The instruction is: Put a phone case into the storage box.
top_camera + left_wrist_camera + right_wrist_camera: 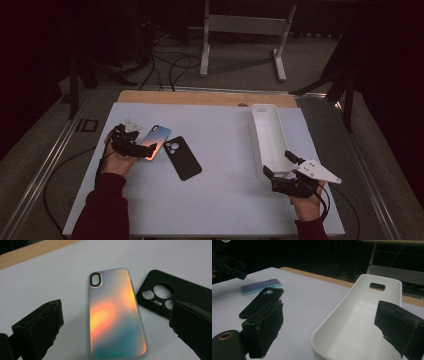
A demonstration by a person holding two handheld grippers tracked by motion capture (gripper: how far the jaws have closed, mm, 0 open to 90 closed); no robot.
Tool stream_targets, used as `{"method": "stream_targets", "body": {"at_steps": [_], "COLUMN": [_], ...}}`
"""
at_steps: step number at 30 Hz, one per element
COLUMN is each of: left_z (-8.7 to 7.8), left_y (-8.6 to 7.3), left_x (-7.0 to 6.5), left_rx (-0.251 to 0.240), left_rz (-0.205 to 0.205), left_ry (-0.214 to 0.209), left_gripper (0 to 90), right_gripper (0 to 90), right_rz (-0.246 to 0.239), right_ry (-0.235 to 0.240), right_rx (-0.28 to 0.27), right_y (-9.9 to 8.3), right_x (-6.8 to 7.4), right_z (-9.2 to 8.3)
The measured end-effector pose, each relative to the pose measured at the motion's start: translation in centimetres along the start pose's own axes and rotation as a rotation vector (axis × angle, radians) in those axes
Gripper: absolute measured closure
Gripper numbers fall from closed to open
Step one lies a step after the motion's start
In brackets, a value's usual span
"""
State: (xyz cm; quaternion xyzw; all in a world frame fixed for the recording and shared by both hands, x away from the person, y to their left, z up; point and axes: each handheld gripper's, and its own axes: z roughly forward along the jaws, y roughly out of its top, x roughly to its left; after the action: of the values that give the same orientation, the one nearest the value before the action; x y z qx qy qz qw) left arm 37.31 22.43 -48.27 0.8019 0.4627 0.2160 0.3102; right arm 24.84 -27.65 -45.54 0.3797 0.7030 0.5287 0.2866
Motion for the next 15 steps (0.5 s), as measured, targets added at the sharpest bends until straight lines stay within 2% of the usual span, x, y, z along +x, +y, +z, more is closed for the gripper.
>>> {"method": "stream_targets", "body": {"at_steps": [7,15], "left_z": [1.2,2.0], "left_y": [-0.2,-0.3], "left_x": [0.3,0.5], "left_rx": [0.052,0.077], "left_rz": [-0.010,-0.023], "left_ry": [0.004,0.015], "left_gripper": [0.0,0.0], "right_gripper": [8.0,8.0], "right_rz": [0.003,0.003], "right_ry": [-0.005,-0.005], "right_rx": [0.003,0.002], "right_y": [0.0,0.0], "right_x": [-0.1,0.0], "right_z": [-0.1,0.0]}}
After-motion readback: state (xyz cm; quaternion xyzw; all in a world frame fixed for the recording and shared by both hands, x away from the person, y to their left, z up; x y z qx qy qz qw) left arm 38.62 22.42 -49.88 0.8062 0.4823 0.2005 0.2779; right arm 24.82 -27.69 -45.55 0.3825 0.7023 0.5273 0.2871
